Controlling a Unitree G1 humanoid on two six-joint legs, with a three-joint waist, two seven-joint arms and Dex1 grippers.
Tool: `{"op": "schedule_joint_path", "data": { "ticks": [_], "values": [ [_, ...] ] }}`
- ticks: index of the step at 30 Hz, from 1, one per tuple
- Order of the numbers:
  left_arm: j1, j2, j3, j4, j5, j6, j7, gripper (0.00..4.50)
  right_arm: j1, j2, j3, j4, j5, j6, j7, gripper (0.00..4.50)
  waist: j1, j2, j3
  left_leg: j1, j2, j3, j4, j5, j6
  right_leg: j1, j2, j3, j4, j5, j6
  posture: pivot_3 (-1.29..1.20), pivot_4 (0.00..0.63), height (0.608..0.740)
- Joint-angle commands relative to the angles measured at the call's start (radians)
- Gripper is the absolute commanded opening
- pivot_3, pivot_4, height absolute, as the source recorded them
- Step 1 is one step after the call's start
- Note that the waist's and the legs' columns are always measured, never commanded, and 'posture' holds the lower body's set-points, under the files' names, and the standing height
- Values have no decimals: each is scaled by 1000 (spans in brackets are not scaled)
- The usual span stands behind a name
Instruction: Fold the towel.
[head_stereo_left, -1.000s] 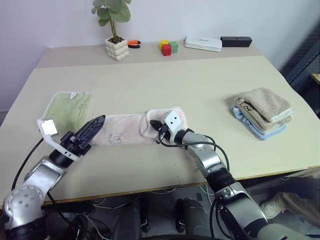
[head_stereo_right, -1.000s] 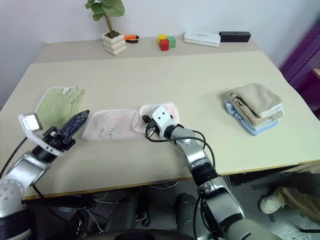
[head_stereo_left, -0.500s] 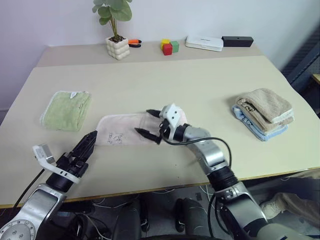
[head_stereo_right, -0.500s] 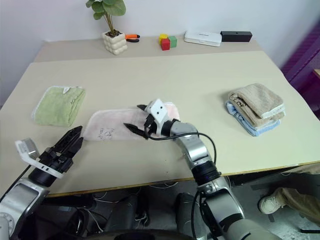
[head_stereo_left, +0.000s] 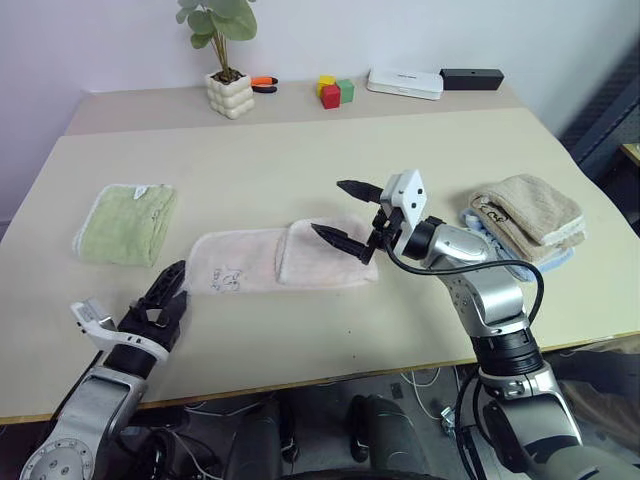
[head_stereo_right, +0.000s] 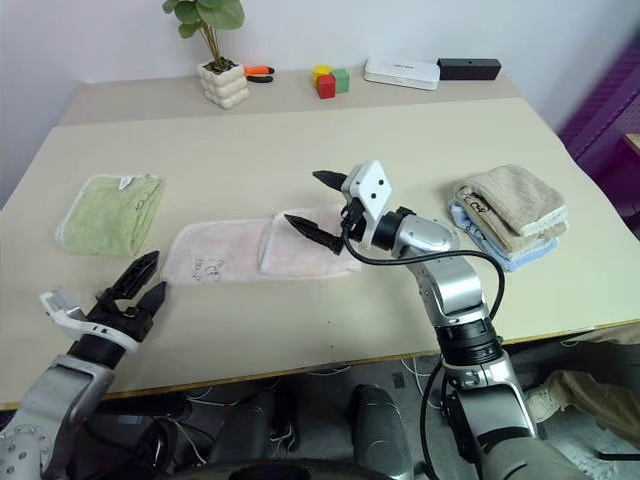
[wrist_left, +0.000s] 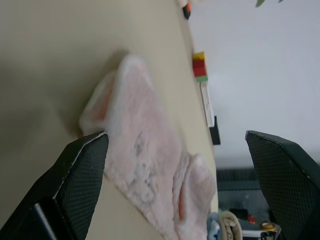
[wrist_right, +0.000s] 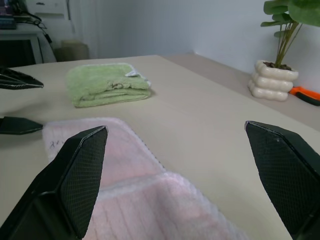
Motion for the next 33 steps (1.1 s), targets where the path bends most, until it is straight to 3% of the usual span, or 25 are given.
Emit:
{"op": "schedule_joint_path", "data": {
  "ticks": [1, 6, 16, 19, 26, 30, 33],
  "values": [
    [23, 34, -3, -3, -31, 15, 19, 4500, -19, -9, -22, -26, 2, -18, -15, 4465, 0, 0, 0, 0, 0, 0, 0, 0, 1, 0, 0, 0, 0, 0, 0, 0, 150, 740],
    [34, 42, 3, 20, -21, -9, 44, 4500, -13, -32, -23, -13, -7, -31, -12, 4465, 3, 0, 0, 0, 0, 0, 0, -1, 2, -3, 0, 0, -1, 0, 0, 0, 150, 740],
    [-169, 60, -51, 216, -41, 24, 118, 4500, -32, -43, -27, -9, -11, -27, -33, 4465, 11, 1, 0, 1, 0, -1, 0, -1, 1, 2, 0, 0, -1, 0, 0, 0, 150, 740],
    [-191, 64, -95, 237, -48, 72, 131, 3610, -33, -50, -36, -19, -18, -24, -54, 4500, 22, 1, 0, 2, 0, -1, 1, 0, 0, 3, 1, 0, -1, 0, 0, 0, 150, 740],
    [-213, 76, -67, 340, -9, 114, 50, 159, -16, -63, -46, -43, -26, -20, -91, 4500, 32, 8, -4, 2, 0, -1, 1, -1, 2, 0, 0, -1, -1, 0, 0, 0, 150, 740],
    [-249, 107, -42, 358, 26, 137, -55, 23, 13, -93, -67, -36, -28, -30, -90, 4500, 34, 12, -7, 3, 0, -2, 1, -1, 1, 0, 0, -1, -1, 0, 0, 0, 150, 740],
    [-281, 138, -50, 307, 76, 152, -141, 23, 50, -139, -190, -49, 102, 61, -66, 4500, 35, 11, -6, 2, 0, -3, 1, -1, 1, 0, 0, -2, -1, 0, 0, 0, 150, 740]
  ]
}}
